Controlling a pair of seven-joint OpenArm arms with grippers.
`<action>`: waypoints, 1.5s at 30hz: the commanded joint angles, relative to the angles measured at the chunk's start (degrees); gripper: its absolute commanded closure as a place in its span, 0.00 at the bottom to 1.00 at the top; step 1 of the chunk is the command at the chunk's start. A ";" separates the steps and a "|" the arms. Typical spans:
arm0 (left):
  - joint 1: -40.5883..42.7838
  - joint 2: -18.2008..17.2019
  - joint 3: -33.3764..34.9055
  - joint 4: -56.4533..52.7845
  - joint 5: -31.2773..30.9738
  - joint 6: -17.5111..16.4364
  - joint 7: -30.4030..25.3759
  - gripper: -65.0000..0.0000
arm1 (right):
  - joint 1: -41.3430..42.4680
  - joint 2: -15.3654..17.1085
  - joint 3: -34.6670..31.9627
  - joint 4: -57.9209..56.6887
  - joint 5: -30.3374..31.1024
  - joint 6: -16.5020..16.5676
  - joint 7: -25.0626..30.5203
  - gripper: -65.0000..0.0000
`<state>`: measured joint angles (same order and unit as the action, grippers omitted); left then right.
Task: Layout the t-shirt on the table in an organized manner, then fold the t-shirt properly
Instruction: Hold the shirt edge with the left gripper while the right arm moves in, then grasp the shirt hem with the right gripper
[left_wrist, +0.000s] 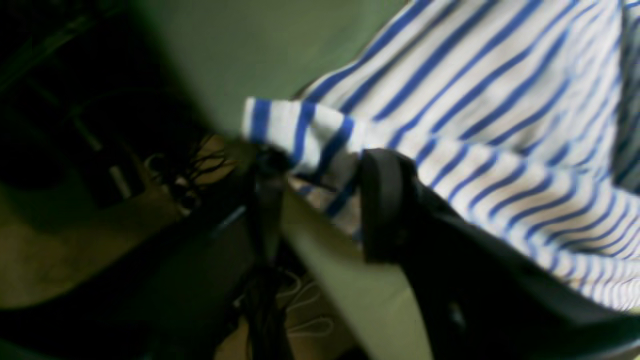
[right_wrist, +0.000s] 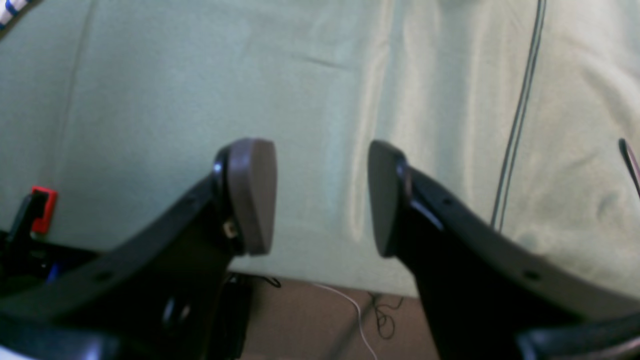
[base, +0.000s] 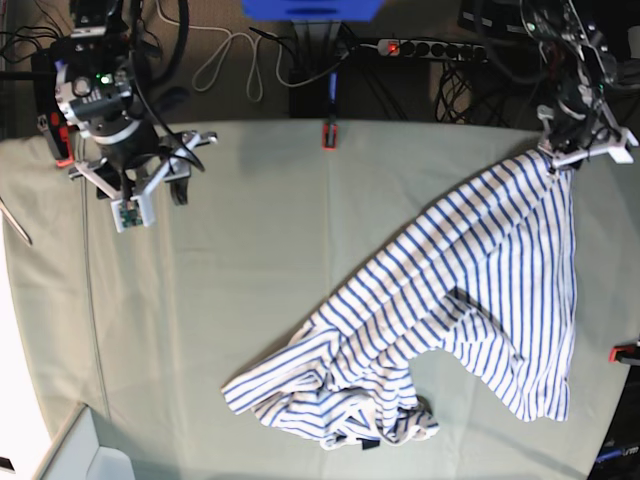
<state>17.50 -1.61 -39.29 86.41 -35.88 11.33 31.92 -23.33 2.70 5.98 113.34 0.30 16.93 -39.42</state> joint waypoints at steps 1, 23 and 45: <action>0.31 -0.55 -0.40 1.02 -0.12 -0.30 -0.67 0.63 | 0.26 0.16 0.13 0.90 0.19 0.87 1.22 0.53; 0.22 -0.55 -0.58 0.93 -0.12 -0.30 -0.76 0.63 | 0.69 1.04 0.13 0.90 0.19 0.87 1.22 0.53; 3.29 0.07 -0.76 2.42 -0.74 -0.21 -5.94 1.00 | 4.56 1.92 -0.22 0.90 0.19 0.96 0.96 0.53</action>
<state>21.02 -0.93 -39.68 87.79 -36.49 11.40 27.29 -18.85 4.43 5.78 113.34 0.27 16.93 -39.68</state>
